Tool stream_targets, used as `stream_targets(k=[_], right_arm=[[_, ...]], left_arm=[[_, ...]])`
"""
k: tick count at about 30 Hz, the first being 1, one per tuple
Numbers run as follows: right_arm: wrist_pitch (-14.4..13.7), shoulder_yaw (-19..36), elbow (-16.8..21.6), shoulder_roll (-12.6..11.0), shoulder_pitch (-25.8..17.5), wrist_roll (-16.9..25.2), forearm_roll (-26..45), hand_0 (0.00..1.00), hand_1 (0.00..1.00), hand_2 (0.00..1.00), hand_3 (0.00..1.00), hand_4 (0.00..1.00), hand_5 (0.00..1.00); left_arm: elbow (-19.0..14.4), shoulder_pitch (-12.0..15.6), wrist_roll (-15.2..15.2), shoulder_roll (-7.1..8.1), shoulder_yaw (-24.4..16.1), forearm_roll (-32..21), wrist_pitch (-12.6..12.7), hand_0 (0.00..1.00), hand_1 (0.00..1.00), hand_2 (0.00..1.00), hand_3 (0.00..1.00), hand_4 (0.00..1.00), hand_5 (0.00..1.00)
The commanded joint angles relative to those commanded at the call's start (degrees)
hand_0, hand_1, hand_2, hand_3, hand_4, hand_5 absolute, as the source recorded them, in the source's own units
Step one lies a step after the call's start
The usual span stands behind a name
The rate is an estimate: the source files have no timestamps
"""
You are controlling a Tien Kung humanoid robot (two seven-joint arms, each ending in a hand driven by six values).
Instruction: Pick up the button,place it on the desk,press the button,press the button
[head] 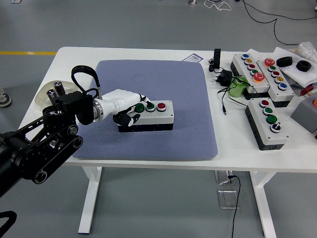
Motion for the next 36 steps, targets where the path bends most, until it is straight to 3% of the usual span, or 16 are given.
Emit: stream_targets(k=[5,11,16,19,29,36], right_arm=[[0.0,0.09,0.03,0.01,0.1,-0.02,-0.14,0.633,0.539,0.564,0.633,0.227,0.244],[0.0,0.32,0.04,-0.02,0.16,0.01,-0.33,0.633,0.539,0.564,0.633,0.227,0.244],[-0.01,0.36,0.05,-0.04,0.19,0.01,-0.39,0.633,0.539,0.564,0.633,0.227,0.244],[0.01,0.29,0.03,-0.06,0.24,0.0,-0.4,0.633,0.539,0.563,0.633,0.227,0.244],[0.0,0.25,0.04,-0.07,0.28,0.0,-0.46,0.633,0.539,0.563,0.633,0.227,0.244],[-0.02,0.52,0.06,-0.1,0.35,0.04,-0.68,0.633,0.539,0.563,0.633,0.227,0.244]], left_arm=[[0.95,0.15,0.25,-0.19,0.12,0.1,-0.27,0.002,0.002,0.027,0.842,0.438,0.002],[-0.41,0.0,0.11,0.2,-0.77,-0.31,-0.18,0.002,0.002,0.027,0.84,0.44,0.002],[-2.62,-0.13,-0.22,0.22,-2.06,-1.52,2.47,0.002,0.002,0.027,0.84,0.442,0.002],[-3.31,-0.57,-0.31,-0.03,-1.82,-2.06,2.81,0.002,0.002,0.027,0.84,0.442,0.002],[-0.56,-2.49,0.16,-2.14,1.08,-3.54,2.64,0.002,0.002,0.028,0.84,0.442,0.002],[0.9,-3.16,0.31,-2.72,2.67,-4.06,2.25,0.002,0.002,0.027,0.839,0.442,0.002]])
